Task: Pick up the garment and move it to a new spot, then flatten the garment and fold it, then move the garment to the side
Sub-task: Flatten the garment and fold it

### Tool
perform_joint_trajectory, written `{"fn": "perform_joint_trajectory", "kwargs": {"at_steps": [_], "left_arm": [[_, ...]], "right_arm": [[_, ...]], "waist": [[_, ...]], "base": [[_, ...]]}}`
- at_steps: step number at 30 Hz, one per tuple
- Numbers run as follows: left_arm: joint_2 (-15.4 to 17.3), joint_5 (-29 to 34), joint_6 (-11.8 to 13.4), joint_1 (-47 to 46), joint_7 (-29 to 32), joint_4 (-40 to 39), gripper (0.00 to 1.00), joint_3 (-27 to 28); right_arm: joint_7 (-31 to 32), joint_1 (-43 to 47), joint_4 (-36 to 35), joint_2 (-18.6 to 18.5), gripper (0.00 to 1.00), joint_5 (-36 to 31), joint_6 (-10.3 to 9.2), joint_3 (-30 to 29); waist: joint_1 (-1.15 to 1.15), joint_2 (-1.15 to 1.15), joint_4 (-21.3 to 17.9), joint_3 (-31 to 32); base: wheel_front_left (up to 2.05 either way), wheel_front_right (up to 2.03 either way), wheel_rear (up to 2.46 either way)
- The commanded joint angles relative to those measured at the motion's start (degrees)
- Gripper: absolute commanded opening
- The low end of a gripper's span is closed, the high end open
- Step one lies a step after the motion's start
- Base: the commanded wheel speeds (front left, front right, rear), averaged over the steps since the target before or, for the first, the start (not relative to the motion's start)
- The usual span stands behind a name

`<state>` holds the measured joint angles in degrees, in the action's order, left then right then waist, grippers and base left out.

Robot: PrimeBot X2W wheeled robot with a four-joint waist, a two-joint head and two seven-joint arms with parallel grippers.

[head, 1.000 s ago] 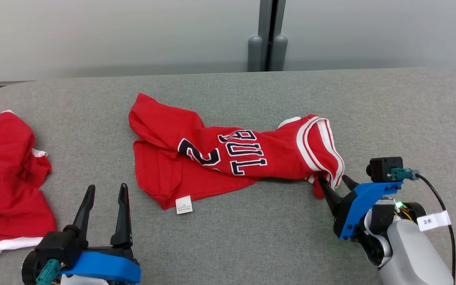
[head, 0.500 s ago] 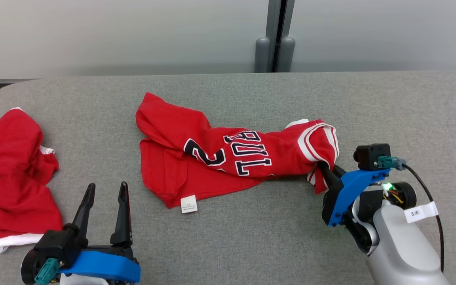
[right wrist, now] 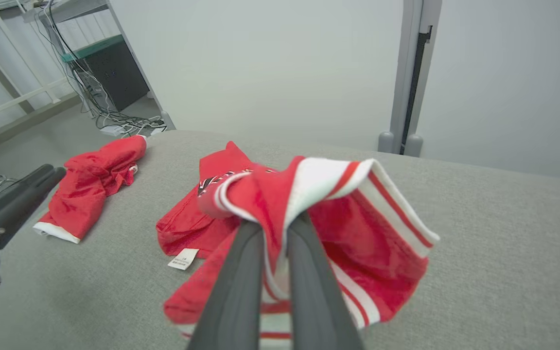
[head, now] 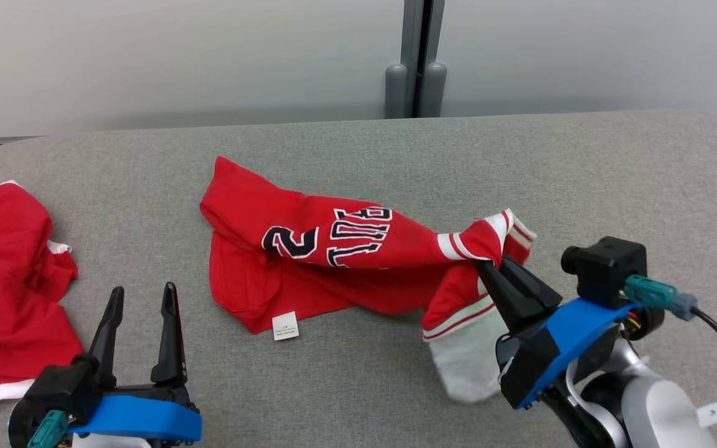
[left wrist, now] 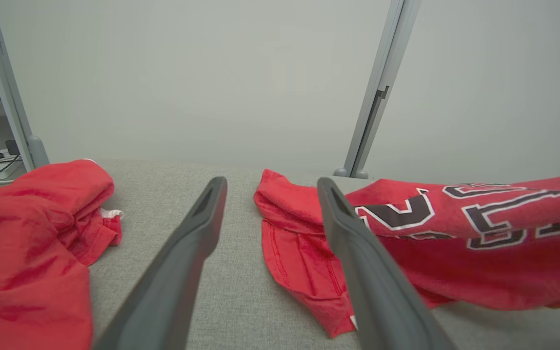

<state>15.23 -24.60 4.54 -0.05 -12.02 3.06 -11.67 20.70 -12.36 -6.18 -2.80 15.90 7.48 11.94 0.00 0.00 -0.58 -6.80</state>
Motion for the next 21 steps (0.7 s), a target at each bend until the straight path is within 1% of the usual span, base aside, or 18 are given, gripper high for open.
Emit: {"fn": "perform_joint_trajectory", "kwargs": {"at_steps": [1,4,6,8,10,11,15,18,21], "left_arm": [[0.4,-0.2,0.3,0.5,-0.2,-0.3,1.00,0.4],[0.5,-0.3,0.5,0.3,-0.2,-0.7,1.00,0.5],[0.6,-0.4,0.5,0.0,-0.3,-0.9,1.00,0.5],[0.6,-0.4,0.5,-0.7,-0.2,-1.0,1.00,0.3],[0.5,-0.3,0.3,-1.4,-0.1,-1.0,1.00,0.0],[0.5,-0.2,0.1,-1.7,-0.1,-1.0,1.00,-0.2],[0.2,-0.1,-0.3,-2.9,-0.1,-0.4,1.00,-1.0],[0.2,0.0,-0.7,-3.7,0.0,0.2,1.00,-1.5],[0.2,0.0,-0.9,-4.2,-0.3,0.7,1.00,-1.7]], "right_arm": [[1.3,1.9,-3.5,-0.2,0.00,1.4,0.03,0.0],[3.7,4.1,-7.7,-0.2,0.00,2.5,0.03,-1.9],[5.0,4.5,-7.2,-0.2,0.00,1.3,0.03,-4.4],[5.8,3.2,-4.6,-0.2,0.00,0.4,0.03,-6.9],[5.7,0.6,-0.3,-0.5,0.00,-1.6,0.03,-9.0],[5.2,-0.8,2.4,-1.4,0.00,-2.5,0.03,-9.8],[1.7,-7.2,15.6,-3.2,0.00,-4.0,0.03,-12.7],[-1.9,-12.5,24.4,-4.7,0.00,-4.4,0.03,-12.9],[-6.2,-17.2,31.8,-6.0,0.00,-4.6,0.03,-12.1]], "waist": [[0.00,0.00,-0.2,-0.2],[0.00,0.00,-0.3,-0.7],[0.00,0.00,-0.2,-1.0],[0.00,0.00,-0.1,-1.6],[0.00,0.00,0.1,-2.2],[0.00,0.00,0.3,-2.6],[0.00,0.00,1.4,-3.9],[0.00,0.00,2.5,-4.7],[0.00,0.00,3.3,-5.1]], "base": [[0.00,0.00,0.00],[0.00,0.00,0.00],[0.00,0.00,0.00],[0.00,0.00,0.00],[0.00,0.00,0.00],[0.00,0.00,0.00],[0.00,0.00,0.00],[0.00,0.00,0.00],[0.00,0.00,0.00]]}}
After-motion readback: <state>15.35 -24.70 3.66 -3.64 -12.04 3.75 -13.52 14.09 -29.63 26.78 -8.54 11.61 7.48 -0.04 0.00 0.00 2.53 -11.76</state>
